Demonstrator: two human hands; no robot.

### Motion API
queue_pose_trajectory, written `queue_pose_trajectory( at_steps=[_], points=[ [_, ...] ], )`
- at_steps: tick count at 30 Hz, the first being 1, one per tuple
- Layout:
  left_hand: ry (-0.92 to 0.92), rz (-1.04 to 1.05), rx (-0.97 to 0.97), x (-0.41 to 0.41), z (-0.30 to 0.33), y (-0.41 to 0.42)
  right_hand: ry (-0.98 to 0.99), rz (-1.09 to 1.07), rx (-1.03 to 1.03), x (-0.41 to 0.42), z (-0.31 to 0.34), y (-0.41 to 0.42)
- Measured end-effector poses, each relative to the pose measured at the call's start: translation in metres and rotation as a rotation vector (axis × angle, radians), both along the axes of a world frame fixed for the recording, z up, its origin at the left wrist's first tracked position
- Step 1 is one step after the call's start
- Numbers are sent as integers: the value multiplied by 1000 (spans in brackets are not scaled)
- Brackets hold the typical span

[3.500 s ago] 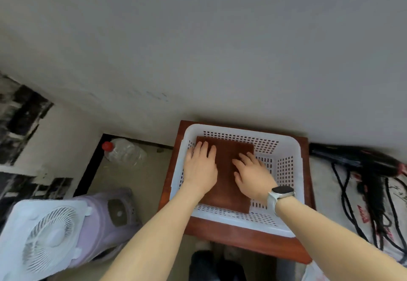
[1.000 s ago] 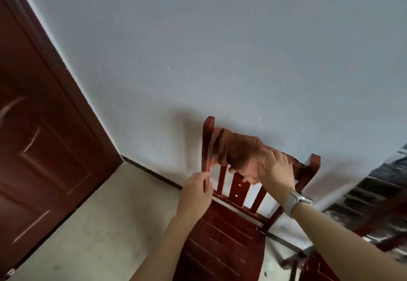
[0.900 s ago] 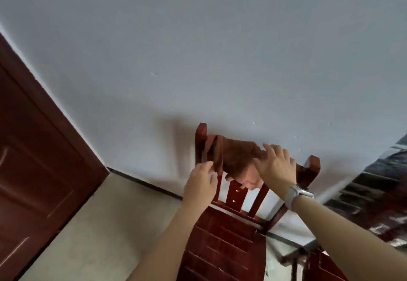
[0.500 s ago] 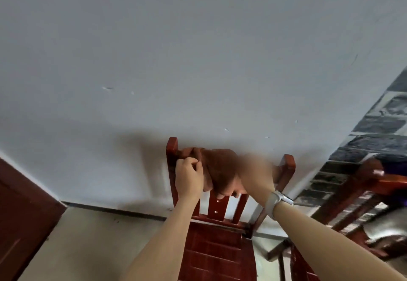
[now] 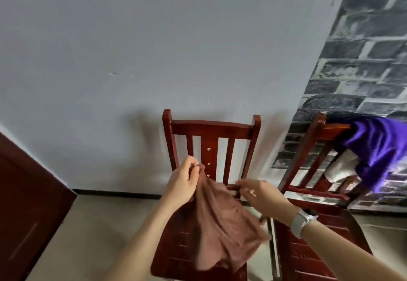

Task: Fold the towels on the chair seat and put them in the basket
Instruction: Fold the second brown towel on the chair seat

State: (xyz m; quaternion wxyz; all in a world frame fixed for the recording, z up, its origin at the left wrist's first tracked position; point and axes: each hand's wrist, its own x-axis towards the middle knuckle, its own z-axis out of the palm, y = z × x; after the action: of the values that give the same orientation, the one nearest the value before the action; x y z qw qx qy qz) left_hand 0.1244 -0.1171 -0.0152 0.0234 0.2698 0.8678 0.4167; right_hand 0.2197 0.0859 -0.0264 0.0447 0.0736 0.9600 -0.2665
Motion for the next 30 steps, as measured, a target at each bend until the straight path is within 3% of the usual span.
queue_pose_trajectory(
  at_steps=[4,8,14,17,21,24,27,30],
  points=[
    [121,-177,-63,22,29,7,-48,9,-364,7,11,-15],
    [225,-187,124,27,67,13,-112,160,-577,9,24,-34],
    [244,-27,399,-10,111,8,-105,208,-642,5,34,-54],
    [173,32,466,-32,111,3,38,226,-609,-11,40,-62],
    [173,-25,495,-55,109,-1,58,-17,-381,-43,33,-75],
    [143,-3,532,-81,107,-6,86,-188,-368,-65,31,-83],
    [98,105,508,-114,94,-16,125,-197,-424,-80,37,-82],
    [57,153,325,-137,68,-24,193,-192,-428,-97,56,-77]
  ],
)
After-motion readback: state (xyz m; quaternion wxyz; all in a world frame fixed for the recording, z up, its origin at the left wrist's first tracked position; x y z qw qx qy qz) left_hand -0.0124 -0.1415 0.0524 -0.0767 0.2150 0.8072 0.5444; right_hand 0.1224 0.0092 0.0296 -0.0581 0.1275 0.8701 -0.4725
